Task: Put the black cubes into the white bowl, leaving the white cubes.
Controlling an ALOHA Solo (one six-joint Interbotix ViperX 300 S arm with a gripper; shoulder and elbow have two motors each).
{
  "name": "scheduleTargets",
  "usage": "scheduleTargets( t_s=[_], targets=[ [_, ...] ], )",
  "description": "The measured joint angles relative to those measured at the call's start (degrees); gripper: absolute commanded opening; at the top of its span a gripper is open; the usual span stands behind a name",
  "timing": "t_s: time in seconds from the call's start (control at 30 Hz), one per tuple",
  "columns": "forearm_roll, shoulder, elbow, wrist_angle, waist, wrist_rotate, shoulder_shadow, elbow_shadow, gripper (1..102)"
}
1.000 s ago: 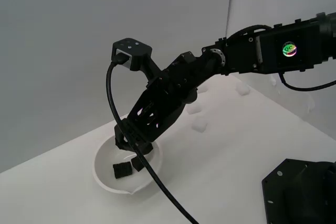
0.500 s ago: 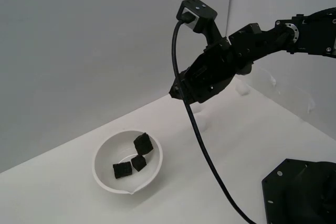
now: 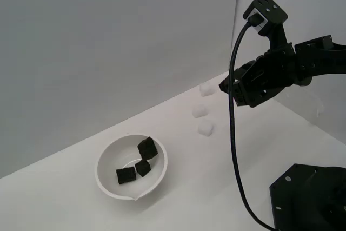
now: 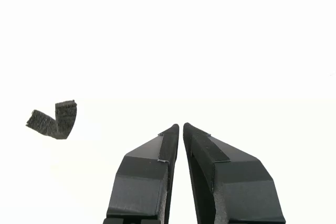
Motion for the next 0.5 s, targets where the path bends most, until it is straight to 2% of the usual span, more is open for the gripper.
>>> scheduleTargets(
  t_s=[0.43,0.5],
  targets=[
    [0.79,9.49,4.83,0.09,1.58,0.00,9.40,4.83,3],
    [1.67,11.43,5.62,0.44,1.58,0.00,11.43,5.54,3]
  ],
)
